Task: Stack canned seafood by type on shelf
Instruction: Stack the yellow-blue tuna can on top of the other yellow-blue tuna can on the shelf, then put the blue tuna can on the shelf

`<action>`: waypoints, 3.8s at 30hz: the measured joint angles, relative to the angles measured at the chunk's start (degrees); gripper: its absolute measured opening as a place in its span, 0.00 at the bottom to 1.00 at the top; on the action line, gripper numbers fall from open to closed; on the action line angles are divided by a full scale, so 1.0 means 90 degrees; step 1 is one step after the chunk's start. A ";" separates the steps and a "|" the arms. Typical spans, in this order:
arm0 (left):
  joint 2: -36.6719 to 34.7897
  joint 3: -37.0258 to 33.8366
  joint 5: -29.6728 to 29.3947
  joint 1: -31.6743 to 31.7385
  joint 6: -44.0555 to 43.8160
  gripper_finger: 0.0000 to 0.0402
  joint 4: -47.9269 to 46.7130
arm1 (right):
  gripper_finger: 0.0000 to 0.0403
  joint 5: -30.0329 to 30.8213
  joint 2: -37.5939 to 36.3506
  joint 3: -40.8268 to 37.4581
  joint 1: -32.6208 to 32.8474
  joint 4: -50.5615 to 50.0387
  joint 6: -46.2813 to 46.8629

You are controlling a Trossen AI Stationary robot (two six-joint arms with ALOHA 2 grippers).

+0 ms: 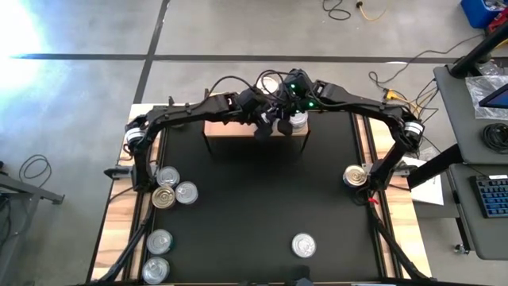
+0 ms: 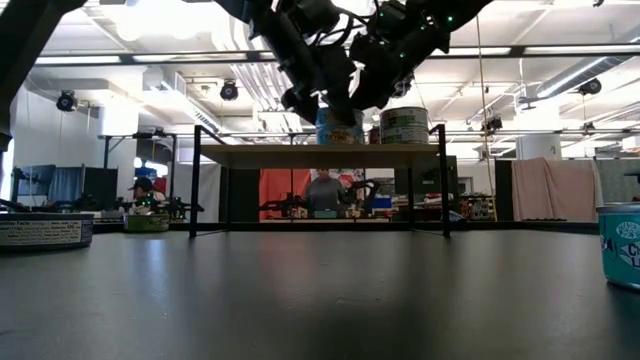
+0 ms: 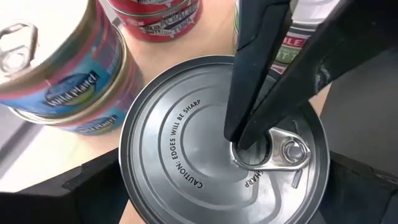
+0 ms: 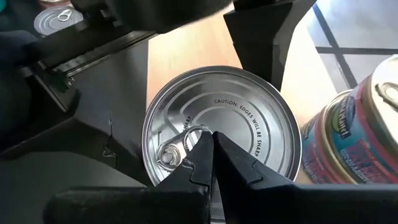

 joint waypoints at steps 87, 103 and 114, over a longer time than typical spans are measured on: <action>-0.3113 -0.5474 0.1223 -0.3000 -0.4689 1.00 -0.3699 | 0.03 0.6804 -0.2210 -0.0024 0.5752 0.0054 0.4886; -0.1916 -0.4626 0.0790 -0.3273 -0.4328 0.38 -0.4570 | 0.03 0.7010 -0.2210 0.0619 0.5656 -0.0577 0.4893; -0.1636 -0.4663 0.2252 -0.3167 -0.3803 0.00 -0.4120 | 0.03 0.7005 -0.2212 0.1036 0.5133 -0.1056 0.4380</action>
